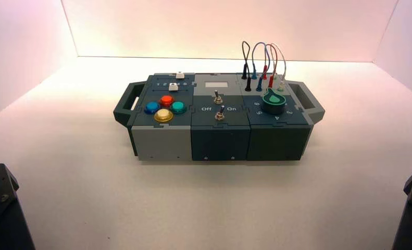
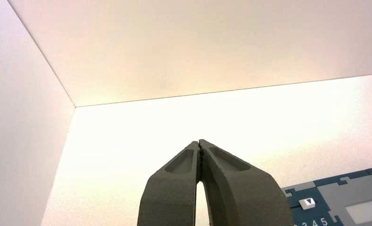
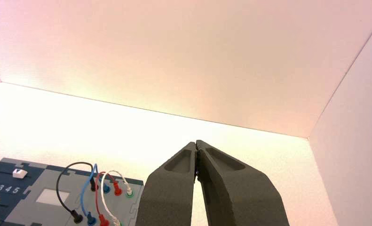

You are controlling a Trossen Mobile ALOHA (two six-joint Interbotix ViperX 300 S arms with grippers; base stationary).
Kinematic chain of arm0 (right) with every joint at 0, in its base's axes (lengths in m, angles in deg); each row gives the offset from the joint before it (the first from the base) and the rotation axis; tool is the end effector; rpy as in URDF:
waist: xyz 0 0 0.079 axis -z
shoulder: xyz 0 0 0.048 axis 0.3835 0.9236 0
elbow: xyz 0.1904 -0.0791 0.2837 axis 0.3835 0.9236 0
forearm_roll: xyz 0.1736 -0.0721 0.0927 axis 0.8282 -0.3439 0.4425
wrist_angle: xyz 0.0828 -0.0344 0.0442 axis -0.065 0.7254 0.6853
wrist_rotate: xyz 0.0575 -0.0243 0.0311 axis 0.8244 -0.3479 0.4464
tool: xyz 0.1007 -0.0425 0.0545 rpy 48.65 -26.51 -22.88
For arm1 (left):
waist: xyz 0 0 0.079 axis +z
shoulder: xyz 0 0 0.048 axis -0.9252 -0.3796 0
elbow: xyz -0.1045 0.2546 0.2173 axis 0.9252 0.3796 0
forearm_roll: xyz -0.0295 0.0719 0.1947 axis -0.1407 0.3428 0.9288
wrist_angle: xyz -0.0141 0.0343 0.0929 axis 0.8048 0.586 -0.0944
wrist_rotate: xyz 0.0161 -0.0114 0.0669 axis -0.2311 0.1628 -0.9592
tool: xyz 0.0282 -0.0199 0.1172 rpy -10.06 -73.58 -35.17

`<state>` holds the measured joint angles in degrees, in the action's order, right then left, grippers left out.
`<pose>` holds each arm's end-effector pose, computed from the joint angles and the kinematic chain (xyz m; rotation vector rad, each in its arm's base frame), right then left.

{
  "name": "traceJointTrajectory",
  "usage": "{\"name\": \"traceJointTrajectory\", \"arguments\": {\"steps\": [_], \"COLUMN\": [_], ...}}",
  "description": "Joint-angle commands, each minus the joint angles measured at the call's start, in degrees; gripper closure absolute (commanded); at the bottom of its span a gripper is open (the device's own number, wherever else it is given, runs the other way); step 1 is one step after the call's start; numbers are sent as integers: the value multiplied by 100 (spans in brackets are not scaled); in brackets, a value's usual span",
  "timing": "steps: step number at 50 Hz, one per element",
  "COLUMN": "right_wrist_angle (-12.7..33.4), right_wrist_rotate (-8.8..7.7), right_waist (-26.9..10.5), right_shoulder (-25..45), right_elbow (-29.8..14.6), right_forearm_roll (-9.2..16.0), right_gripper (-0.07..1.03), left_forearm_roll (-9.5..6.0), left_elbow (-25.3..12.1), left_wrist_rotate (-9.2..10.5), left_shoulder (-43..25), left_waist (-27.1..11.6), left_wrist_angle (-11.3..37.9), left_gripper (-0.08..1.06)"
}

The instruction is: Move the bottom slider to position 1.

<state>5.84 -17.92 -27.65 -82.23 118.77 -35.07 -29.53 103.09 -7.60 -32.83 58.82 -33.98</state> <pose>0.2348 0.0255 0.2629 -0.0877 0.2668 0.1232 0.3361 -0.0549 0.2458 0.0726 0.4625 -0.1729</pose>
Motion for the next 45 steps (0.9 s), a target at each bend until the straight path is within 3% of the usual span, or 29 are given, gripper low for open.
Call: {"name": "traceJointTrajectory", "arguments": {"steps": [1,33,45], "right_wrist_angle": [-62,-9,202], "right_wrist_rotate": [18,18,18], "right_waist": [35,35,-26], "right_shoulder": [26,53,97], "right_elbow": [-88,-97,-114], "right_forearm_roll": [18,9,18], "right_gripper": [98,98,98], "left_forearm_roll": [18,18,9], "left_elbow": [-70,-97,-290], "left_wrist_rotate": [-18,0,9], "left_shoulder": [70,62,-123], "left_waist": [26,-18,-466], "left_wrist_angle": [-44,149,659], "left_gripper": [101,101,101]}}
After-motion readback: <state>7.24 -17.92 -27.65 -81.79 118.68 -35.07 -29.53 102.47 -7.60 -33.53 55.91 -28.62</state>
